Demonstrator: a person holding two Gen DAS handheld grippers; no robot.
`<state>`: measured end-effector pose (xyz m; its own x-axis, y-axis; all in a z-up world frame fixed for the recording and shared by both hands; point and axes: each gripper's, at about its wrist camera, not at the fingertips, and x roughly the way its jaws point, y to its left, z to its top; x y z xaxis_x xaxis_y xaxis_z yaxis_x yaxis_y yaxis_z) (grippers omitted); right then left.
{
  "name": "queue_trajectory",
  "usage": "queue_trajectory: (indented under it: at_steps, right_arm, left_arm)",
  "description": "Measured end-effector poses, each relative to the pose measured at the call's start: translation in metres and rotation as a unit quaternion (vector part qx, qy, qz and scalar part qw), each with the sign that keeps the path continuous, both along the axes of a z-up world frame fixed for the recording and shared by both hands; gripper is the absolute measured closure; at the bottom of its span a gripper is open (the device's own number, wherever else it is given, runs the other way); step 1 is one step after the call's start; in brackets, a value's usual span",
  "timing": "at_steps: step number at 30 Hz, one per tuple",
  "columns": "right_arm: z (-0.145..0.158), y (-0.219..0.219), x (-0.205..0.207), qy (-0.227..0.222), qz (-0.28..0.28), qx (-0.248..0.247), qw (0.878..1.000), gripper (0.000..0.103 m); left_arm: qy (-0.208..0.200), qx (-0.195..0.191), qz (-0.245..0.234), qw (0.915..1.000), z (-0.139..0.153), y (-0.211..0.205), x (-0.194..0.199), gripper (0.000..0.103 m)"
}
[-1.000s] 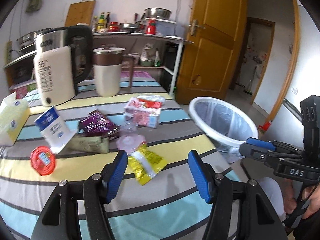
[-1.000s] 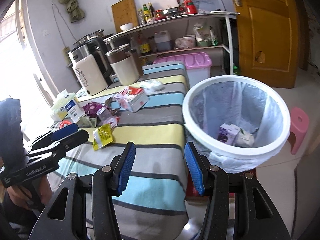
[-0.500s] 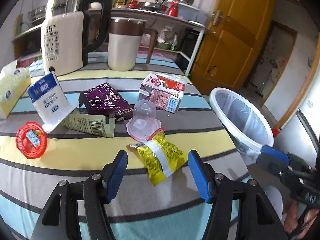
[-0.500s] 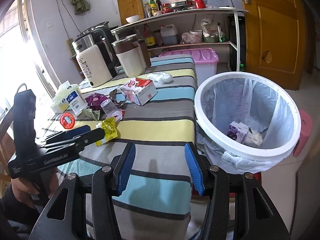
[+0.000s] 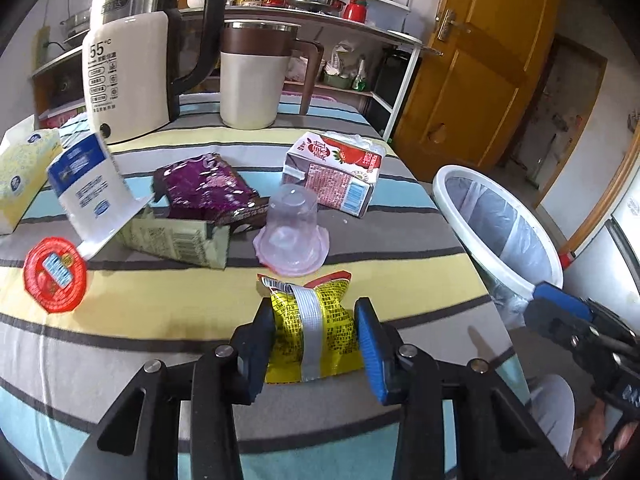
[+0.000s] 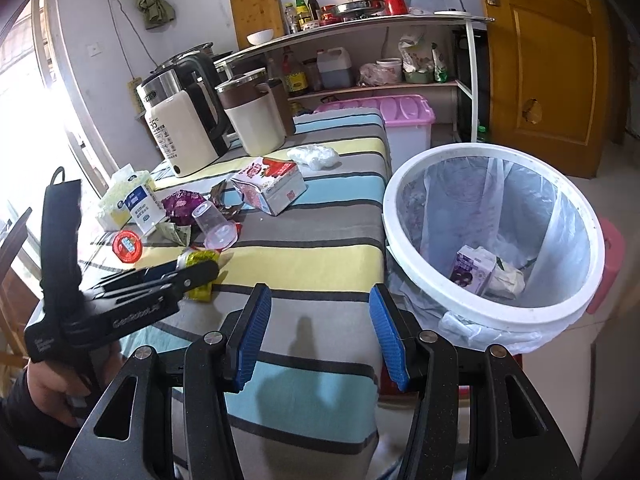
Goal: Collect trash
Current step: 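Grasp the clear plastic cup with the right gripper while the left gripper holds the wrapper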
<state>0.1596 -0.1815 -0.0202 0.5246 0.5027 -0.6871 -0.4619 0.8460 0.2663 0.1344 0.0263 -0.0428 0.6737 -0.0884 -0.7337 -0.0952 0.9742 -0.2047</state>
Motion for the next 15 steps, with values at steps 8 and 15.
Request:
queue_trajectory:
  at_steps: [8,15]
  right_arm:
    - [0.004,0.029,0.001,-0.007,0.034,-0.004,0.999,0.051]
    - [0.006,0.069,0.005,-0.017,0.078,-0.014,0.997,0.051]
  left_arm:
    - [-0.013,0.000,0.010,0.9999,0.007,0.018,-0.025,0.063]
    - [-0.030,0.000,0.029,0.9991,0.014,0.040,-0.036,0.063]
